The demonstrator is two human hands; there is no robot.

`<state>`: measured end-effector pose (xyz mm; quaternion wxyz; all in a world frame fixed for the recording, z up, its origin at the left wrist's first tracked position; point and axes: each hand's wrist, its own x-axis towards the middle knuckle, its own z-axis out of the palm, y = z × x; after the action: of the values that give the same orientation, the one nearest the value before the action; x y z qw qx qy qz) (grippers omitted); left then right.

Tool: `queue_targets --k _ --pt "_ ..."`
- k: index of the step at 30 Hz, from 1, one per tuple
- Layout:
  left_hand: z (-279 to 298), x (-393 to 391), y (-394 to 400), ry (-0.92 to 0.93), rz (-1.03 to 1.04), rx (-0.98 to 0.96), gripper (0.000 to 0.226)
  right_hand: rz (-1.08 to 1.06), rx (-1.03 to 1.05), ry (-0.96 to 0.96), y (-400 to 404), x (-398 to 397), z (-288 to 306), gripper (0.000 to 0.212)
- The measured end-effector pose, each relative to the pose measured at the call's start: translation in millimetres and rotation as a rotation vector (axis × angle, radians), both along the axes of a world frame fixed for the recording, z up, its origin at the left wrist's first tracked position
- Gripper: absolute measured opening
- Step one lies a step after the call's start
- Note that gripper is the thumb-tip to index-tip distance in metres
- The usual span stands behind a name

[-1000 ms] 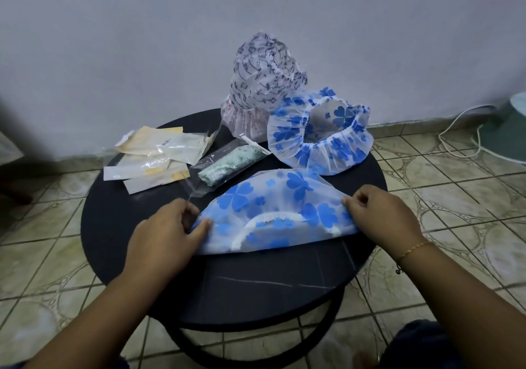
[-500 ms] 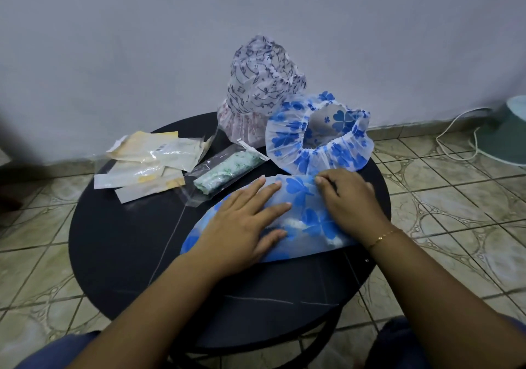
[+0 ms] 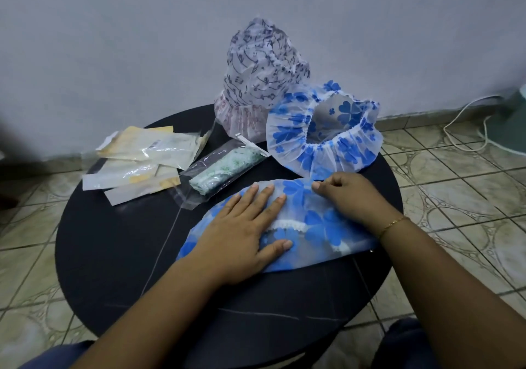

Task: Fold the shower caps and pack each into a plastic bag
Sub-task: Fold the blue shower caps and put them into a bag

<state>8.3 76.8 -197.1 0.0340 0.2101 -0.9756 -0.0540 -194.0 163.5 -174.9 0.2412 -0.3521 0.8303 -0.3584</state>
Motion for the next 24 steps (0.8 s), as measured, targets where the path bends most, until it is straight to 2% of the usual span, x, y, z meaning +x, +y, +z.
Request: queue_targets --k 5,7,12,14,16,18,20,22,24 --pt "-2 0 -3 -0.055 0.076 0.056 0.083 -0.115 -0.055 0.025 -5 -2 -5 0.031" --pt "-2 0 -3 -0.072 0.1 0.074 0.091 -0.105 -0.007 0.138 -6 1 -9 0.033" --pt "-1 -1 -3 -0.095 0.124 0.104 0.095 -0.099 0.08 0.393 -2 12 -7 0.028" --pt "0 2 -3 -0.084 0.134 0.117 0.095 -0.114 0.036 0.622 4 22 -1 0.027" --pt "0 4 -2 -0.074 0.149 0.118 0.095 -0.036 -0.054 0.752 11 41 3 0.034" --pt "0 6 -1 -0.076 0.158 0.115 0.095 0.134 -0.009 0.753 15 61 -1 0.047" --pt "-1 9 -1 -0.086 0.159 0.107 0.098 0.283 0.181 0.673 16 71 -12 0.063" --pt "-2 13 -2 -0.099 0.16 0.108 0.098 0.358 0.336 0.596 17 69 -18 0.073" --pt "-3 18 -3 -0.114 0.172 0.111 0.096 0.384 0.372 0.562 17 65 -19 0.078"
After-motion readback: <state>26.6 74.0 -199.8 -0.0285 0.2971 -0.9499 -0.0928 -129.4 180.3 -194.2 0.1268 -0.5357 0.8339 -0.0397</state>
